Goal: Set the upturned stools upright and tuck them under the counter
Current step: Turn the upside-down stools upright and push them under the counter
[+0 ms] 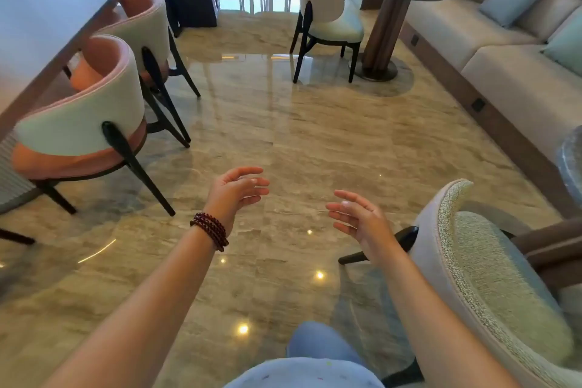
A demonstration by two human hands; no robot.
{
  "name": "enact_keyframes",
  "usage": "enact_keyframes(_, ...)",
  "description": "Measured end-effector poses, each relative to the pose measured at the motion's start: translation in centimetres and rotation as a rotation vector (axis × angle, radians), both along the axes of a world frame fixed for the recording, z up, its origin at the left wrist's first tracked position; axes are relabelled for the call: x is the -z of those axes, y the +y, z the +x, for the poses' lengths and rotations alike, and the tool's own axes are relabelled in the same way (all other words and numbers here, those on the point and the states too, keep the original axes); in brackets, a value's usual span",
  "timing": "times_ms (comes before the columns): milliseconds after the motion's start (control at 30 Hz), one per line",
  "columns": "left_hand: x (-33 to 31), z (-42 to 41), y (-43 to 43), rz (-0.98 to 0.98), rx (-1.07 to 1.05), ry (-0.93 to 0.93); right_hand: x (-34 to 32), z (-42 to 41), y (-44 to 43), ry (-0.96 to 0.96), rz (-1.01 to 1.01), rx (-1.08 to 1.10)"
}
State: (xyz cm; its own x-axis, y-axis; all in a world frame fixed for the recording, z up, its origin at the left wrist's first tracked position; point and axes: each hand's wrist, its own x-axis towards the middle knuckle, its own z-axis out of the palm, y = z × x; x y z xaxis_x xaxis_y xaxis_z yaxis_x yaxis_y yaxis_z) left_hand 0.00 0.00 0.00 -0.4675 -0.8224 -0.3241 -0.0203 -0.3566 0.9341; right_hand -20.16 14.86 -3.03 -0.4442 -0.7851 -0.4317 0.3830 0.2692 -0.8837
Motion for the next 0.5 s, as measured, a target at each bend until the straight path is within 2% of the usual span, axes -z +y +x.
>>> enact_keyframes(200,2.7,-3.3,-4.8,0.057,0.021,-0.043,2.7,-2.3,-4.6,-0.028,0.063,0.036)
enact_keyframes(500,3.0,-13.9,-19.4,0.045,-0.042,-0.047,3.4,-13.8,-19.0,-0.051,0.047,0.042)
